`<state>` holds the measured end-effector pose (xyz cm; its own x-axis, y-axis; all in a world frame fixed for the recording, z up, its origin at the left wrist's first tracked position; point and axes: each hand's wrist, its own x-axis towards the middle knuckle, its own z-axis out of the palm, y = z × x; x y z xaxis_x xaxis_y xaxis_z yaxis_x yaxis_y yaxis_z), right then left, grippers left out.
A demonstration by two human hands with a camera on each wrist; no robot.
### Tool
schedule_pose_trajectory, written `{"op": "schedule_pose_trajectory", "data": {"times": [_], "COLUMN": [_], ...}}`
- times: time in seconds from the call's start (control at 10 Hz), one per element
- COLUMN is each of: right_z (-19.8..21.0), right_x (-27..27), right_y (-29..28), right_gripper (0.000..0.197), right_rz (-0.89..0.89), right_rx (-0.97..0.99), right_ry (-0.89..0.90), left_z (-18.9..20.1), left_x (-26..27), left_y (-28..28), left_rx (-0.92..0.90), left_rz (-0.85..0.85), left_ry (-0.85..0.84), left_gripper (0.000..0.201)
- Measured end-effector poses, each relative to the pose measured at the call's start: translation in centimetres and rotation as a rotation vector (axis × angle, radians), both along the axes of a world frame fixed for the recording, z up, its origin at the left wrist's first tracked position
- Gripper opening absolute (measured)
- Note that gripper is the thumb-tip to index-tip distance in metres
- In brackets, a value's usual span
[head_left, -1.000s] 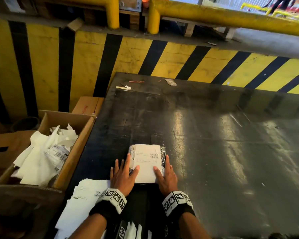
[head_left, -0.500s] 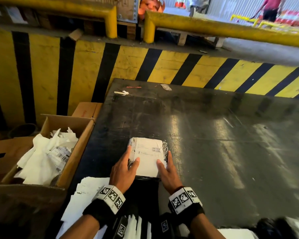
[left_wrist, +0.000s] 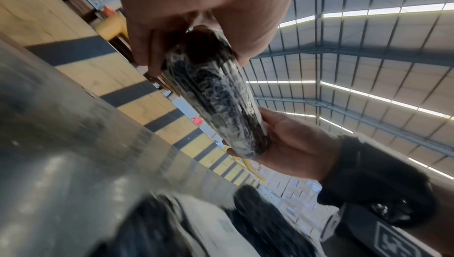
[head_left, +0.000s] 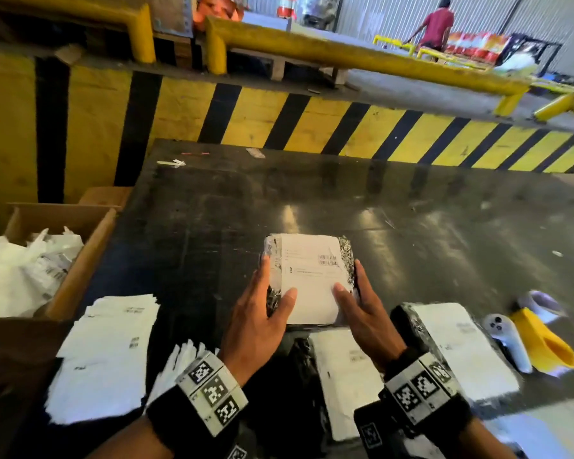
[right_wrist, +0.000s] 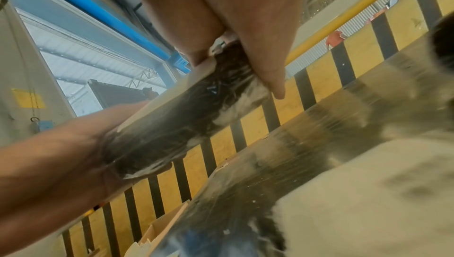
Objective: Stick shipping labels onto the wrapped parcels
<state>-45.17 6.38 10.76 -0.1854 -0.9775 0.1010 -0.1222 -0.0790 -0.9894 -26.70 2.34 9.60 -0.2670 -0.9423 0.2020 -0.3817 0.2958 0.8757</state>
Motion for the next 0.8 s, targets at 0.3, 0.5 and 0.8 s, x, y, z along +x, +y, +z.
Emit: {"op": "schedule_pose_trajectory", "data": {"times": [0.3, 0.5, 0.8], "right_z": [-2.7, -5.4, -2.6], "right_x": [-7.6, -8.3, -8.2], "right_y": [9.4, 11.1, 17.3], "right_gripper": [0.045, 0.074, 0.068], "right_rz": [0.077, 0.089, 0.049], "right_rx": [0.178, 0.218, 0.206], "right_ry": [0.017, 0.138, 0.242], "left_z": [-3.5, -6.3, -4.9], "left_x": [-7.5, -8.0, -4.0], "left_y": [11.0, 13.4, 16.8], "left_rx": [0.113, 0.203, 0.377], "left_rz": [0.039, 0.049, 0.189], "left_ry": [-0.062, -0.126, 0.058], "left_gripper": [0.073, 0.079, 0.069]}}
